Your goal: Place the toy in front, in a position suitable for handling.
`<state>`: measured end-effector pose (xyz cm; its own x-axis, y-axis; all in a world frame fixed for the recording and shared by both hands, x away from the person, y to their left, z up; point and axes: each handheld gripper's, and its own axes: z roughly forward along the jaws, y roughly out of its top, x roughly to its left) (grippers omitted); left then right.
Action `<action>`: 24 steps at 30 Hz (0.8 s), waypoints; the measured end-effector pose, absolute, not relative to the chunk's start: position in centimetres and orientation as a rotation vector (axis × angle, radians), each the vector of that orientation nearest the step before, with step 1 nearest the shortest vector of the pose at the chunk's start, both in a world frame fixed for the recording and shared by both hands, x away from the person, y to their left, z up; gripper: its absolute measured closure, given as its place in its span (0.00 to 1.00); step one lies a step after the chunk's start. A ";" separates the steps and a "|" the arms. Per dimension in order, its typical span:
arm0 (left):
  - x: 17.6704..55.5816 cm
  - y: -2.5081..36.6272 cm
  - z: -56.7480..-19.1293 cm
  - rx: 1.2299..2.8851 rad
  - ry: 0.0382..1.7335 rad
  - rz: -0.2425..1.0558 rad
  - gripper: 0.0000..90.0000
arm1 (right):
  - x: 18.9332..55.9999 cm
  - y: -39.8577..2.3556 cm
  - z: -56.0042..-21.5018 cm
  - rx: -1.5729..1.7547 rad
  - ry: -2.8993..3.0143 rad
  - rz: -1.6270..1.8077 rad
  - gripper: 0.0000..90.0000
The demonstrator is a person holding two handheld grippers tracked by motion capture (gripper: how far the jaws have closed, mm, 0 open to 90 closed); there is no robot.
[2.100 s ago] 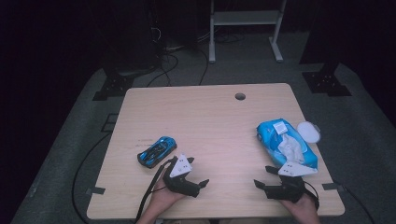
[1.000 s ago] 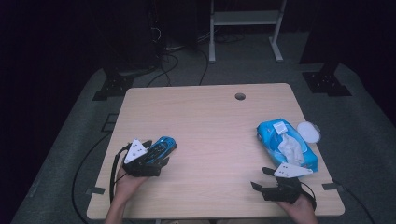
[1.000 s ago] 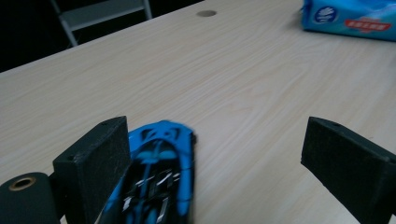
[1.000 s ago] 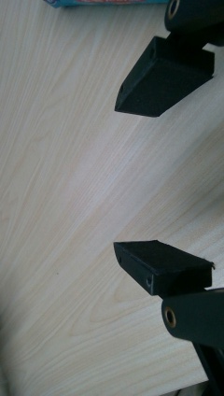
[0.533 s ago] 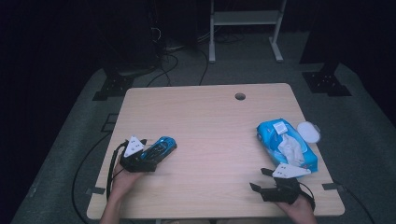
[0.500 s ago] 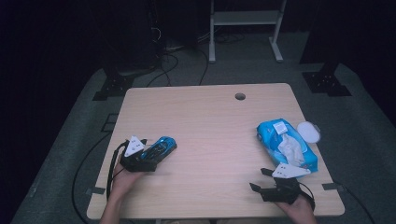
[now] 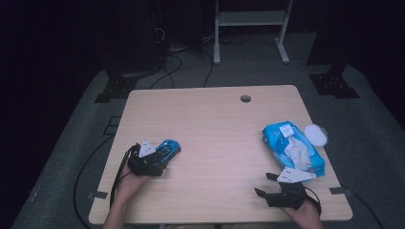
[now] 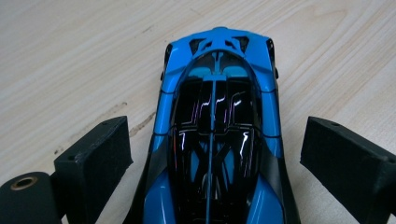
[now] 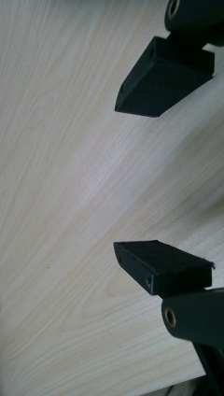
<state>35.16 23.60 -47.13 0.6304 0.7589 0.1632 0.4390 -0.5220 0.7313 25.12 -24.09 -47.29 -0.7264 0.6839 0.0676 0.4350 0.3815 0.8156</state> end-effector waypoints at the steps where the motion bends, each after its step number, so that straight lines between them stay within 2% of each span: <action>1: 35.2 23.6 -47.1 2.190 0.932 0.625 0.09 | 25.1 -24.1 -47.3 0.986 2.364 1.267 0.29; 8: 35.4 23.5 -47.5 2.213 0.948 0.610 0.15 | 25.1 -24.0 -47.3 0.985 2.371 1.259 0.29; 13: 35.4 23.5 -47.4 2.208 0.956 0.606 0.24 | 25.1 -24.0 -47.3 0.981 2.370 1.261 0.29; 24: 35.4 23.5 -47.3 2.209 0.959 0.604 0.25 | 25.1 -23.9 -47.3 0.972 2.382 1.245 0.30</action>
